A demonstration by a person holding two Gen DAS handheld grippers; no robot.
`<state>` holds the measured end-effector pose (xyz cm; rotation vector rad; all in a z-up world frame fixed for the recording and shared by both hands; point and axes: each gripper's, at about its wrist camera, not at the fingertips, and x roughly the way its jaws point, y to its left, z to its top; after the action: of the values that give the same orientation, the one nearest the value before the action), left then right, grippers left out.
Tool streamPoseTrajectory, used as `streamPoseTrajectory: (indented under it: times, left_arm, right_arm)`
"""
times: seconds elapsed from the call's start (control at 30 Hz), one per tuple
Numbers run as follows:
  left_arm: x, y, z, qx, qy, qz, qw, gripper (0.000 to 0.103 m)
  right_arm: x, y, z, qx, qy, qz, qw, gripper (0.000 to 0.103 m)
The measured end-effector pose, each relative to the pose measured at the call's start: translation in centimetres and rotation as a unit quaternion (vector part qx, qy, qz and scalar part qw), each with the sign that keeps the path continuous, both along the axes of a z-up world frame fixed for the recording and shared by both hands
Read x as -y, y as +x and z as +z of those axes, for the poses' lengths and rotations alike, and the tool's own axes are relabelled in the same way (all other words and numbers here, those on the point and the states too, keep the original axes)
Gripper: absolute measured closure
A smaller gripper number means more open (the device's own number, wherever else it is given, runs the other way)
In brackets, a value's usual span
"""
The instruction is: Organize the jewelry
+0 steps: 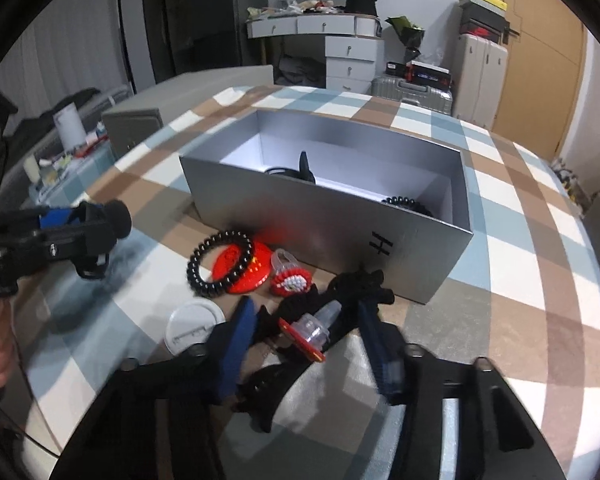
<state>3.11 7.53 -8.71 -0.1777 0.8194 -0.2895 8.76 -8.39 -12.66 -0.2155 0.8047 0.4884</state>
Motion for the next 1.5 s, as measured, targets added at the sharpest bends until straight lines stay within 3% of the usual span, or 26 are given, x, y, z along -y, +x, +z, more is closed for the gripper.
streamPoseTrajectory:
  times: [0.1, 0.27, 0.67, 1.1, 1.5]
  left_arm:
    - [0.0, 0.1, 0.1, 0.0, 0.002, -0.003, 1.0, 0.051]
    - [0.3, 0.1, 0.2, 0.0, 0.002, -0.007, 1.0, 0.051]
    - [1.1, 0.0, 0.6, 0.001, 0.019, -0.009, 0.9998, 0.051]
    - [3.5, 1.1, 3.0, 0.028, 0.038, -0.027, 0.9985, 0.051]
    - [6.1, 5.6, 6.3, 0.052, 0.008, -0.045, 0.9976, 0.051]
  right_arm:
    - [0.2, -0.1, 0.0, -0.007, 0.006, 0.002, 1.0, 0.062]
    - [1.4, 0.1, 0.1, -0.026, 0.044, -0.008, 0.999, 0.08]
    - [2.7, -0.2, 1.0, -0.02, 0.092, -0.016, 0.995, 0.081]
    - [4.8, -1.5, 4.7, 0.041, 0.14, -0.011, 0.989, 0.081]
    - [5.0, 0.9, 9.0, 0.086, 0.165, 0.004, 0.983, 0.081]
